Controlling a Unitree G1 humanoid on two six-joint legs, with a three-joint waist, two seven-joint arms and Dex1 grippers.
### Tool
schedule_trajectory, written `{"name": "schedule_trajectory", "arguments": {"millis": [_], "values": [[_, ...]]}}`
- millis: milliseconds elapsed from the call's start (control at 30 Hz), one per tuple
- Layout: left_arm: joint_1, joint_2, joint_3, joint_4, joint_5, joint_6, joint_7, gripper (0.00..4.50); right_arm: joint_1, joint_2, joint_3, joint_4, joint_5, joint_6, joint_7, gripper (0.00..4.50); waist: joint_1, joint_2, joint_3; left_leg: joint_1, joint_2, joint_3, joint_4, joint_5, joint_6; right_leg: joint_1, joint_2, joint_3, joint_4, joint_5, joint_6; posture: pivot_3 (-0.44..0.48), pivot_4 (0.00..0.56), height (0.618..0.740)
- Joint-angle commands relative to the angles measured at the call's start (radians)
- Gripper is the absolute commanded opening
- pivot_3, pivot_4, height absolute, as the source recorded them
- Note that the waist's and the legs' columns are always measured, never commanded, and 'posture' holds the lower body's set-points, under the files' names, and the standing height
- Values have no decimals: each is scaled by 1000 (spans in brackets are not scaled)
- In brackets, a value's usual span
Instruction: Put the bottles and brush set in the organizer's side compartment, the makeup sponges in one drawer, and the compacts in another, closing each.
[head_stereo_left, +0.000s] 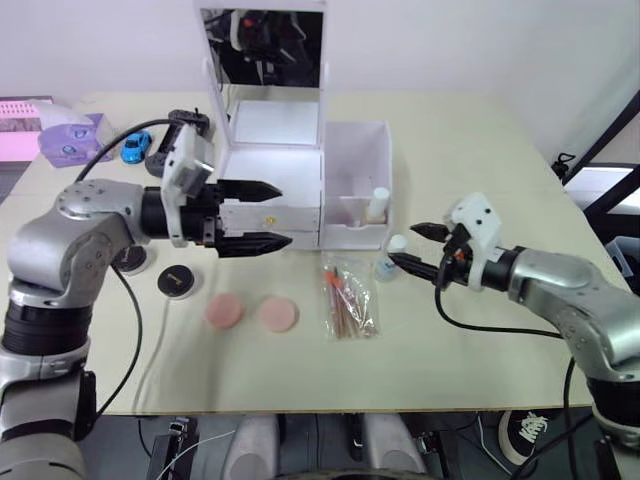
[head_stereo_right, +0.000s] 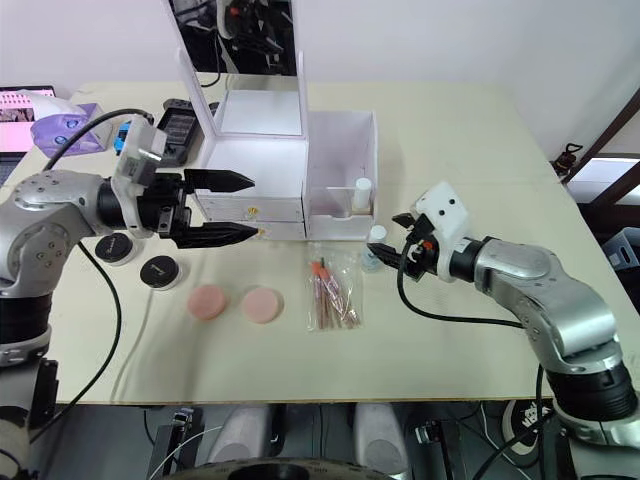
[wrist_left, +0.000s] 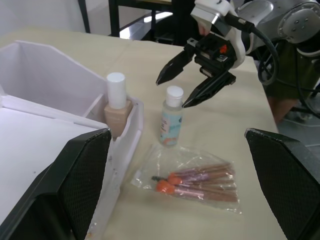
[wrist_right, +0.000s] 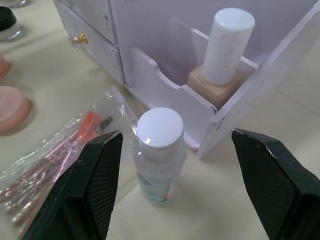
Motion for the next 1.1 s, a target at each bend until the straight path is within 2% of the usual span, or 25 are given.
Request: {"name": "schedule_trajectory", "arguments": {"millis": [33, 133, 167, 233, 333, 733, 833, 900, 1100], "values": [[1, 17, 21, -12, 2, -23, 0, 4500, -20, 5, -12, -9, -11, -21, 17, 3635, 0, 0, 0, 0, 0, 0, 0, 0, 0, 0, 0, 0, 0, 0, 0, 0, 150, 740], [3, 18, 21, -7, 13, -36, 2, 4500, -34, 23, -12, -14, -7, -12, 15, 3635, 0, 0, 0, 0, 0, 0, 0, 0, 0, 0, 0, 0, 0, 0, 0, 0, 150, 740], [0, 13, 20, -2, 16, -40, 6, 4500, -42, 28, -11, -15, -5, -6, 14, 3376, 0, 0, 0, 0, 0, 0, 0, 0, 0, 0, 0, 0, 0, 0, 0, 0, 150, 740], [-6, 5, 14, 3, 22, -46, 12, 4500, -53, 34, -6, -14, -5, 2, 14, 2741, 0, 0, 0, 0, 0, 0, 0, 0, 0, 0, 0, 0, 0, 0, 0, 0, 150, 740], [-11, -1, 8, 3, 22, -48, 14, 4500, -54, 34, 1, -15, -8, 12, 15, 1288, 0, 0, 0, 0, 0, 0, 0, 0, 0, 0, 0, 0, 0, 0, 0, 0, 150, 740], [-31, -5, -1, 23, 33, -58, 7, 4500, -12, 50, -24, -44, 20, 30, 23, 1288, 0, 0, 0, 1, 0, 0, 0, 0, 0, 1, 0, 0, 0, 0, 0, 0, 150, 740], [-32, -8, -6, 25, 37, -61, 4, 4500, -16, 53, -33, -39, 18, 22, 28, 2265, 0, 0, 0, 1, 0, 0, 0, 0, 0, 1, 0, 0, 0, 0, 0, 0, 150, 740], [-20, -4, -6, 13, 33, -56, 0, 4500, -13, 51, -33, -41, 0, 8, 25, 3207, 0, 0, 0, 1, 0, 0, 0, 0, 0, 1, 0, 0, 0, 0, 0, 0, 150, 740], [-14, 0, -8, 9, 34, -59, 4, 4500, 4, 51, -33, -35, -14, -6, 31, 3207, 0, 0, 0, 0, 0, 0, 0, 0, 0, 1, 0, 0, 0, 0, 0, 0, 150, 740]]}}
